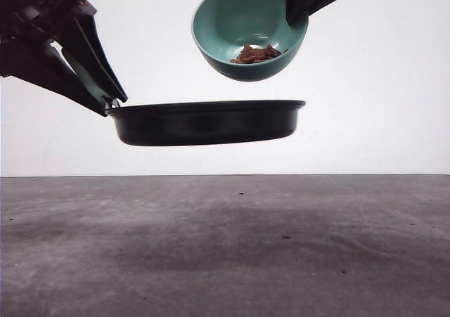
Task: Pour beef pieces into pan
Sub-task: 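Raise the green bowl with the right gripper above the pan, then tilt the bowl with the right gripper to pour beef cubes into the pan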
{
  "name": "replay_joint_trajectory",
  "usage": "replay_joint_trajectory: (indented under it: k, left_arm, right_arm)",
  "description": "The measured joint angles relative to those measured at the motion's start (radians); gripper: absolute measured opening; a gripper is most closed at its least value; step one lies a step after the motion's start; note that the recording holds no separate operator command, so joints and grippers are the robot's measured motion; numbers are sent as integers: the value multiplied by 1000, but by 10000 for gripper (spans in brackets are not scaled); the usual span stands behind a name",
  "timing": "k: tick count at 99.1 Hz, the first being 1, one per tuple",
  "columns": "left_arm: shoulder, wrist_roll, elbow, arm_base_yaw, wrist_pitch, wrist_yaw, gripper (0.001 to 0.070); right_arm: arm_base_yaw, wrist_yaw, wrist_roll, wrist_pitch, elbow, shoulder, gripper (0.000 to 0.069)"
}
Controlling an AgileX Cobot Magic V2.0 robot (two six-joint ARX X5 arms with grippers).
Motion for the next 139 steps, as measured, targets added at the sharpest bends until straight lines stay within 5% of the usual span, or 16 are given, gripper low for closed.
replay_joint_trajectory:
  k: [26, 77, 101, 139]
  left_arm:
    - [0, -1, 0, -4, 2, 1, 60]
    - [0, -29, 26, 4, 26, 34, 60]
    - [10, -37, 27, 24, 24, 56, 60]
    - [39, -40, 39, 55, 21, 79, 60]
  right_arm:
    - [24, 34, -121, 55, 0, 20, 10]
    - [94, 60, -682, 245, 0, 78, 10]
    - [112, 49, -864, 369, 0, 78, 10]
    - [130, -14, -977, 473, 0, 79, 10]
